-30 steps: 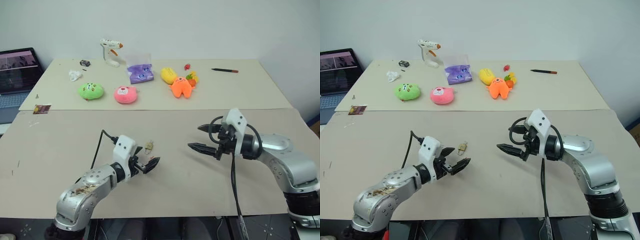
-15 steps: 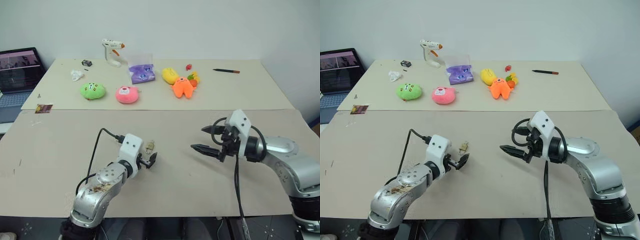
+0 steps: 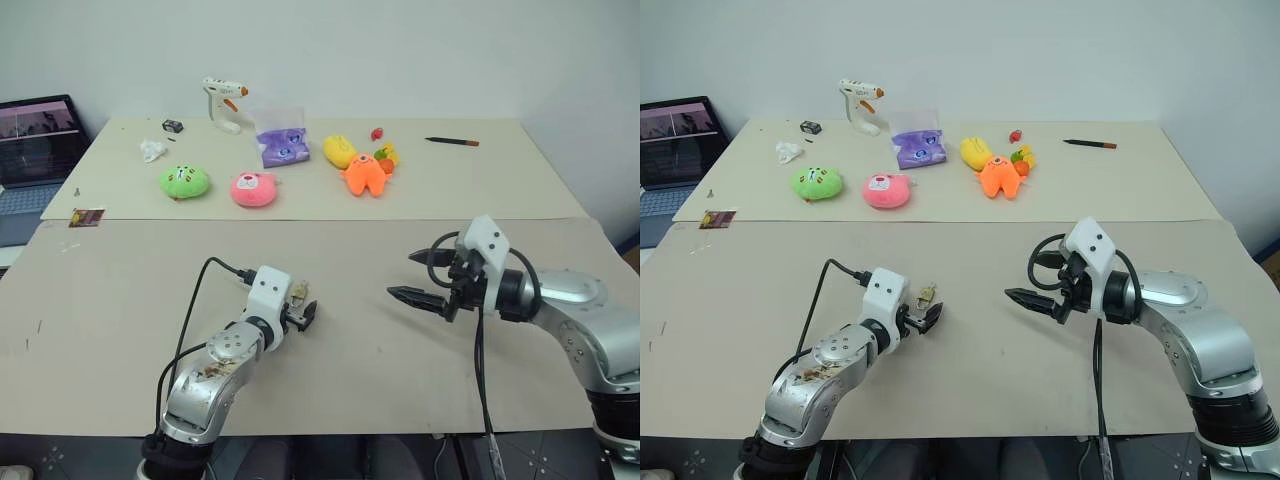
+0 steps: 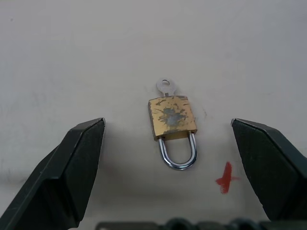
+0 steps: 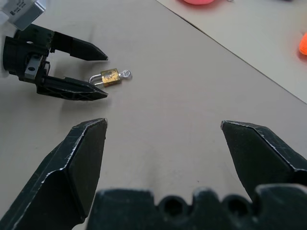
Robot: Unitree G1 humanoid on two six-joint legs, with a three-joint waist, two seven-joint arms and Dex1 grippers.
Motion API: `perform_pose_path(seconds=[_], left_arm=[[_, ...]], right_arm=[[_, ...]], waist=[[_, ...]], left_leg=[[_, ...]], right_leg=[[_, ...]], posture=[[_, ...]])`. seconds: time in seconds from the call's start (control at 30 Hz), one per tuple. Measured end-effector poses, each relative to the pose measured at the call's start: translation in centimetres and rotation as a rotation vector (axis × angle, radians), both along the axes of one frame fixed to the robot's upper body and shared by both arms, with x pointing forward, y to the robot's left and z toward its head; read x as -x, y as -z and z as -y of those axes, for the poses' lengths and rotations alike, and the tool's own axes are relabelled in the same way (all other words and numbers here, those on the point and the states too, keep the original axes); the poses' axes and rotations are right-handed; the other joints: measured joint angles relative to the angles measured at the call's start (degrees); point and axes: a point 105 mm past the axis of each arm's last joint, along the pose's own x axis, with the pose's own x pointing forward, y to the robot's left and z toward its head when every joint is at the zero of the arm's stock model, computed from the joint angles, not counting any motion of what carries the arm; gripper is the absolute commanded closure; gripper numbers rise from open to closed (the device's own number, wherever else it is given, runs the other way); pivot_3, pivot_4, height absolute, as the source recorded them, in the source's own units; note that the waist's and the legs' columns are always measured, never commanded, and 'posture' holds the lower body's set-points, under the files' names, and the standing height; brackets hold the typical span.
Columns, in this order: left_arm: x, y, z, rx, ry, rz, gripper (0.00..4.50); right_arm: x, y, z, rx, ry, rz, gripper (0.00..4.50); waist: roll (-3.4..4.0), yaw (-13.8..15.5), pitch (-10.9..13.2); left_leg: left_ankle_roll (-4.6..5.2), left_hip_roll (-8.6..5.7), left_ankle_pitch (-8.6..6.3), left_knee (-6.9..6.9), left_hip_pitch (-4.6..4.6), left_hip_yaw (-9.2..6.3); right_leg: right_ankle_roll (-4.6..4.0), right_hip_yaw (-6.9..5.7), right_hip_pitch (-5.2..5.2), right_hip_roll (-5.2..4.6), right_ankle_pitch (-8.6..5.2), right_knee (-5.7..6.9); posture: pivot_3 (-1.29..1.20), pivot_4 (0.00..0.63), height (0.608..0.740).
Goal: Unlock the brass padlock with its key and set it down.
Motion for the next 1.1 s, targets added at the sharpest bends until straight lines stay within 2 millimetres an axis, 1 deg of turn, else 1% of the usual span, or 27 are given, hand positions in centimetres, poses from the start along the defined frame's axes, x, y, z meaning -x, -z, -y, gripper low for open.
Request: perform_pose_path(seconds=[0.17, 0.23, 0.27, 0.33, 0.37, 0.53, 0.77, 0.9, 0.97, 1.0, 1.1], left_arm=[[-0.1, 0.2, 0.3, -0.011, 0.023, 0.003, 0.00], [-0.2, 0.2, 0.4, -0.010, 0.030, 0.007, 0.52], [-0.3, 0.2, 0.5, -0.011, 0.033, 0.009, 0.70], [-0.6, 0.3, 0.5, -0.021, 0.035, 0.014, 1.44], [-0.7, 0.3, 0.6, -0.027, 0.036, 0.018, 1.91], [-0.9, 0.3, 1.1, -0.025, 0.057, 0.030, 3.67], [-1.2, 0.2, 0.6, -0.019, 0.060, 0.028, 3.66], [-1.8, -1.1, -0.9, 0.095, 0.076, 0.027, 3.66], [-2.2, -2.7, -1.5, 0.286, 0.153, -0.039, 3.66], [-2.4, -3.9, -2.3, 0.402, 0.199, -0.088, 3.66], [-2.5, -6.4, -4.6, 0.645, 0.281, -0.197, 3.66]], right_arm=[[0.0, 0.0, 0.0, 0.000, 0.000, 0.001, 0.01], [0.0, 0.0, 0.0, 0.000, 0.002, 0.002, 0.00], [0.0, 0.0, 0.0, 0.000, 0.003, 0.003, 0.00], [0.0, -0.1, 0.0, 0.000, 0.003, 0.005, 0.00], [0.0, -0.1, -0.1, 0.000, 0.002, 0.006, 0.00], [0.1, -0.2, -0.1, 0.003, -0.002, 0.011, 0.00], [0.0, -0.4, -0.2, 0.004, -0.005, 0.019, 0.00], [0.0, -0.7, -0.3, 0.005, -0.016, 0.026, 0.00], [-0.1, -0.7, -0.5, 0.006, -0.028, 0.023, 0.00], [-0.1, -0.6, -0.6, 0.008, -0.040, 0.020, 0.00], [0.0, -0.3, -1.1, 0.019, -0.076, 0.012, 0.00]], waist=[[0.00, 0.0, 0.0], [0.00, 0.0, 0.0], [0.00, 0.0, 0.0], [0.00, 0.0, 0.0], [0.00, 0.1, 0.0], [0.00, 0.1, 0.0], [0.00, 0.0, 0.0], [0.00, 0.0, 0.0], [0.00, 0.0, 0.0], [0.00, -0.1, 0.0], [0.00, -0.4, 0.0]], left_leg=[[0.00, 0.00, 0.00, 0.00, 0.01, 0.00], [0.00, 0.00, 0.00, 0.00, 0.01, 0.00], [0.00, -0.01, 0.00, 0.00, 0.01, 0.00], [0.00, -0.01, 0.00, 0.01, 0.01, 0.00], [0.00, -0.02, 0.00, 0.01, 0.01, 0.00], [0.00, -0.02, 0.00, 0.01, 0.00, 0.00], [0.00, -0.01, 0.00, 0.02, 0.02, 0.00], [-0.01, 0.02, 0.00, 0.02, 0.00, 0.00], [-0.02, 0.02, 0.01, 0.08, -0.03, 0.00], [-0.01, 0.02, 0.01, 0.12, -0.01, 0.00], [0.00, -0.02, 0.01, 0.14, 0.05, 0.00]], right_leg=[[0.00, 0.00, 0.01, 0.00, 0.00, 0.00], [0.00, 0.00, 0.01, -0.01, 0.00, -0.01], [0.00, 0.00, 0.01, -0.01, 0.00, -0.01], [0.00, 0.00, 0.01, -0.01, 0.00, -0.01], [0.00, 0.00, 0.01, -0.01, 0.00, -0.01], [0.00, 0.00, 0.01, -0.02, 0.00, 0.00], [0.00, 0.00, 0.01, -0.02, 0.00, 0.00], [0.00, -0.03, -0.03, 0.01, 0.00, 0.01], [0.00, -0.06, -0.06, 0.02, 0.00, 0.04], [0.00, -0.09, -0.05, 0.05, 0.00, 0.04], [0.03, -0.12, 0.00, 0.08, -0.02, 0.12]], posture=[[0.00, 0.150, 0.740], [0.00, 0.150, 0.740], [0.00, 0.150, 0.740], [0.00, 0.150, 0.740], [0.00, 0.150, 0.740], [0.00, 0.150, 0.740], [0.00, 0.150, 0.740], [0.00, 0.150, 0.740], [0.00, 0.150, 0.740], [0.00, 0.150, 0.740], [0.00, 0.150, 0.740]])
